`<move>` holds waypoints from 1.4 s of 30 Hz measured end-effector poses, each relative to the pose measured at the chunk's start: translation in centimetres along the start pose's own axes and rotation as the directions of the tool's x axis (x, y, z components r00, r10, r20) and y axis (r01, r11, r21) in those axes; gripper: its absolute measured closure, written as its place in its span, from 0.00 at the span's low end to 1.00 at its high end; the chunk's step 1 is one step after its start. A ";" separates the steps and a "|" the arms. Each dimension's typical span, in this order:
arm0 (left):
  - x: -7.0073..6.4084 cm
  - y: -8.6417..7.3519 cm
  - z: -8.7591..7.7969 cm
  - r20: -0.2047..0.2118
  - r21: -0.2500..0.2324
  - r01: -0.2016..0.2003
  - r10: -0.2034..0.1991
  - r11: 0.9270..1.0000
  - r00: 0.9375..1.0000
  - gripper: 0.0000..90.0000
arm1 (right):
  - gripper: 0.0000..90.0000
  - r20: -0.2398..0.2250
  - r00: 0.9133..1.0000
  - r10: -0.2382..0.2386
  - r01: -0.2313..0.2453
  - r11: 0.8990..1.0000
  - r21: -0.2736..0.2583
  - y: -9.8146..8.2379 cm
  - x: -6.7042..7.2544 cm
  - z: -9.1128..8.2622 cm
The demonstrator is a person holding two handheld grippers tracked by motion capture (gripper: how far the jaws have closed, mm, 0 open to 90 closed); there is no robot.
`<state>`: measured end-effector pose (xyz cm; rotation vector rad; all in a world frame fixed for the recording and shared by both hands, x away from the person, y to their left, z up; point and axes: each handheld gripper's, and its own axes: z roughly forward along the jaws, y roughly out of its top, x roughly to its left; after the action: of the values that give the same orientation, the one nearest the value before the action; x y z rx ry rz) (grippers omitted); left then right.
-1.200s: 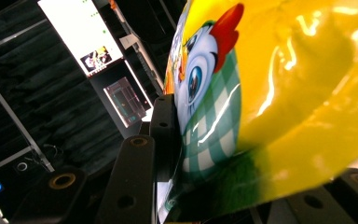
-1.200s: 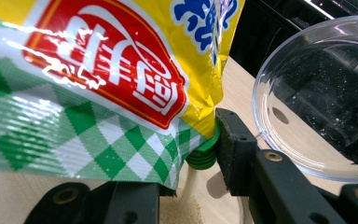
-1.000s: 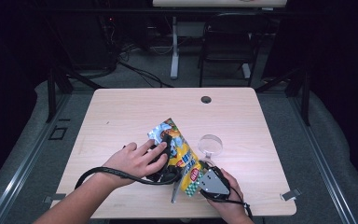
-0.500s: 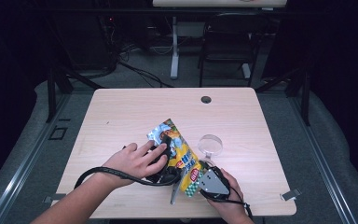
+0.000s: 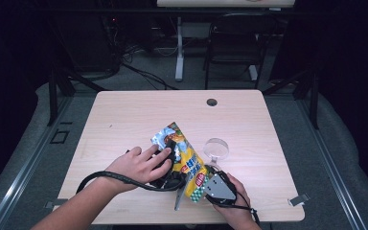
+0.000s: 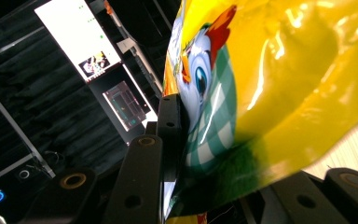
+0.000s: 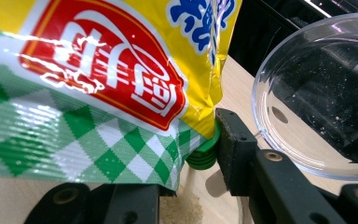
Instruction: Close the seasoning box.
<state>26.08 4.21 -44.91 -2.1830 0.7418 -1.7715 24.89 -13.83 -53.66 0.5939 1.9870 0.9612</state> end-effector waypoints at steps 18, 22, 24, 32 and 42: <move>0.2 0.2 -0.3 -0.018 -0.005 -0.008 0.008 1.000 1.000 0.84 | 0.79 0.008 1.000 0.005 -0.004 1.000 -0.007 0.0 0.0 0.0; 0.4 0.2 -0.3 -0.013 -0.009 -0.005 0.005 1.000 1.000 0.85 | 0.79 0.012 1.000 0.009 -0.009 1.000 -0.009 0.0 0.0 -0.1; 0.5 0.2 -0.3 -0.017 -0.011 -0.006 0.006 1.000 1.000 0.85 | 0.79 0.012 1.000 0.019 -0.019 1.000 -0.010 -0.1 0.0 -0.1; 0.7 0.4 -0.5 -0.016 -0.011 -0.010 0.009 1.000 1.000 0.85 | 0.79 0.009 0.999 0.044 -0.044 0.999 -0.014 -0.1 -0.3 -0.1; 1.1 0.5 -0.4 0.000 -0.007 -0.011 0.011 1.000 1.000 0.85 | 0.79 -0.003 0.996 0.089 -0.089 0.996 -0.012 -0.1 -0.6 -0.3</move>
<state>25.72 3.30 -44.13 -2.1793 0.7599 -1.7662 24.97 -14.40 -53.40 0.6799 1.9691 1.0276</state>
